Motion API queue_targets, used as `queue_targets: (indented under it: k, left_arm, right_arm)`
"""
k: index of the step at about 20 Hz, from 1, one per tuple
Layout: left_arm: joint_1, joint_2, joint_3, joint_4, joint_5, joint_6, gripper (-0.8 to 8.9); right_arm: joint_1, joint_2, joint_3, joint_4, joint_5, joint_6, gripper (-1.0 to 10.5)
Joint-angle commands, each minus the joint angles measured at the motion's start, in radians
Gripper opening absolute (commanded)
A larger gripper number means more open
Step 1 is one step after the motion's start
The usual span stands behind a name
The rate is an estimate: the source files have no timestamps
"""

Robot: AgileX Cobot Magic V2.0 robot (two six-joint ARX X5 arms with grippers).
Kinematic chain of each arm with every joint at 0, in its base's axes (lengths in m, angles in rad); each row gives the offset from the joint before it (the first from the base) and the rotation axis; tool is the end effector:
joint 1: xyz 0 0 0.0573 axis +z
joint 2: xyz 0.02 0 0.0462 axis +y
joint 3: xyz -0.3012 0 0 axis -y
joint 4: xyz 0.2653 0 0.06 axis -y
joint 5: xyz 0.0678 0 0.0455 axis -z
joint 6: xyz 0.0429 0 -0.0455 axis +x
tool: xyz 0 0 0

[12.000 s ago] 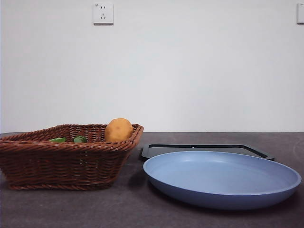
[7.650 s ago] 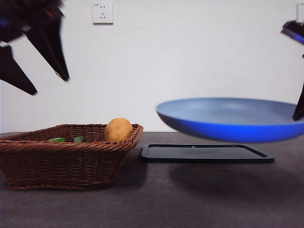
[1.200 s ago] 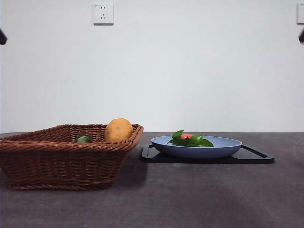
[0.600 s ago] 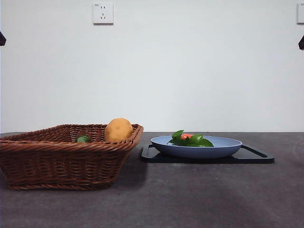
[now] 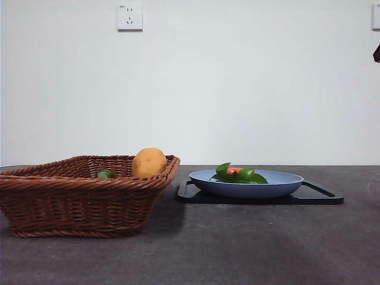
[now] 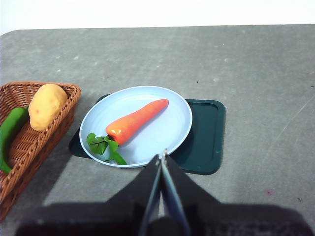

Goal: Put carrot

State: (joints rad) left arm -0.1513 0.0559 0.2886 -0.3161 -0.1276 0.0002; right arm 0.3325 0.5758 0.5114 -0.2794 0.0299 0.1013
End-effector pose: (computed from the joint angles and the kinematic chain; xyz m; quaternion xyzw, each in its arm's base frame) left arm 0.0735 -0.0057 0.2307 0.0059 0.0413 -0.0118 0.9991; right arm 0.1329 0.0445 0.2730 0.0185 0.1756 0.1398 0.9743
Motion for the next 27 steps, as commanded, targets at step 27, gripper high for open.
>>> queue_targets:
  k: [27]
  left_arm:
    - [0.066, -0.055, -0.279, 0.166, 0.002, -0.023, 0.08]
  right_arm:
    - [0.004, 0.002, 0.01, 0.01, 0.003, 0.013, 0.1]
